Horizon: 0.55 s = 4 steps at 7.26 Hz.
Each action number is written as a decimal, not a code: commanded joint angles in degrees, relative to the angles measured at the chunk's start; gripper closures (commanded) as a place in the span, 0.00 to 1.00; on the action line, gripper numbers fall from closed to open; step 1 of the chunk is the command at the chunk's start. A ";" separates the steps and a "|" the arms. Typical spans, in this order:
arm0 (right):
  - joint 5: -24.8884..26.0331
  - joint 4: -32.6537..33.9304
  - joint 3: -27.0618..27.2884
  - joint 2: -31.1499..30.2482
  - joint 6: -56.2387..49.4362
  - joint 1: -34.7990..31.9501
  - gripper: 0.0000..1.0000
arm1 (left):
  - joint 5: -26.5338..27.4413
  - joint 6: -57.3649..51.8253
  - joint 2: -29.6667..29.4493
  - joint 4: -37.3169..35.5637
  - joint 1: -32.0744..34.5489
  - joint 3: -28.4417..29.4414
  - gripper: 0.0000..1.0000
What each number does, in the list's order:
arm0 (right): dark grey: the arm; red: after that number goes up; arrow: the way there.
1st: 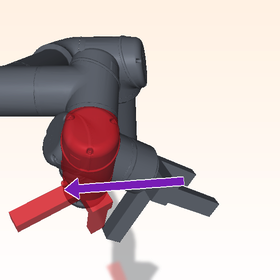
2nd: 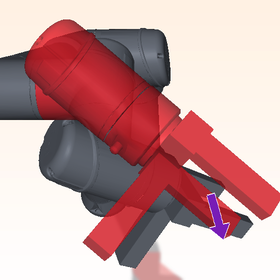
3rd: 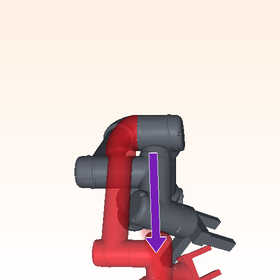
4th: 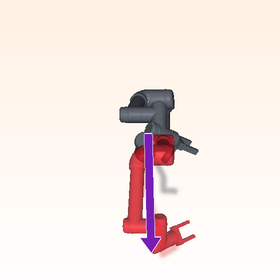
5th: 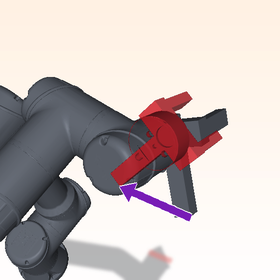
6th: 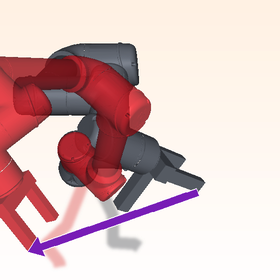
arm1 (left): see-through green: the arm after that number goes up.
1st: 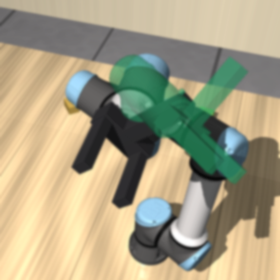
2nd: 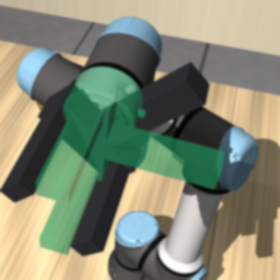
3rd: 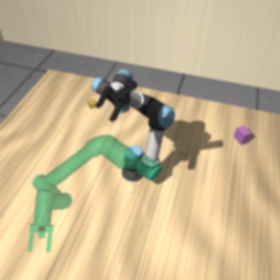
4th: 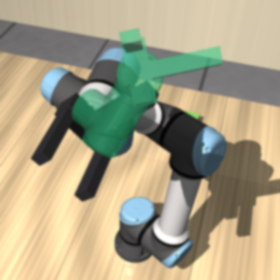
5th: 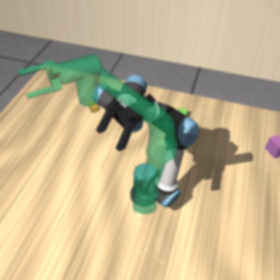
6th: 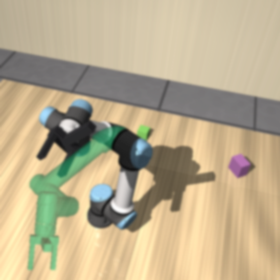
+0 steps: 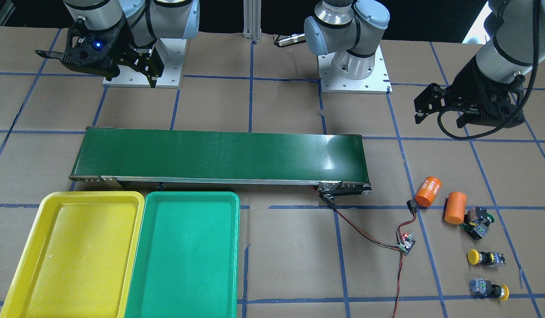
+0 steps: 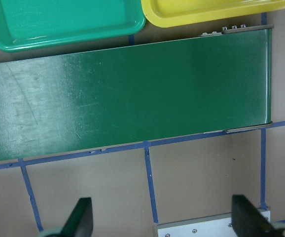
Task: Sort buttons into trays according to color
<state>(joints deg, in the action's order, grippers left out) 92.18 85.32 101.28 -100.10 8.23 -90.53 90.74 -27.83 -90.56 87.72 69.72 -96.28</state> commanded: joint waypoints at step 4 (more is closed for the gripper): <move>0.19 2.57 1.02 0.07 1.00 1.31 0.00 | -0.47 -29.17 -11.99 -24.16 -6.43 -12.43 0.00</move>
<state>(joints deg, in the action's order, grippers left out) 92.21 87.62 101.62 -100.25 8.94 -90.21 90.53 -50.36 -99.83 66.23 64.22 -107.30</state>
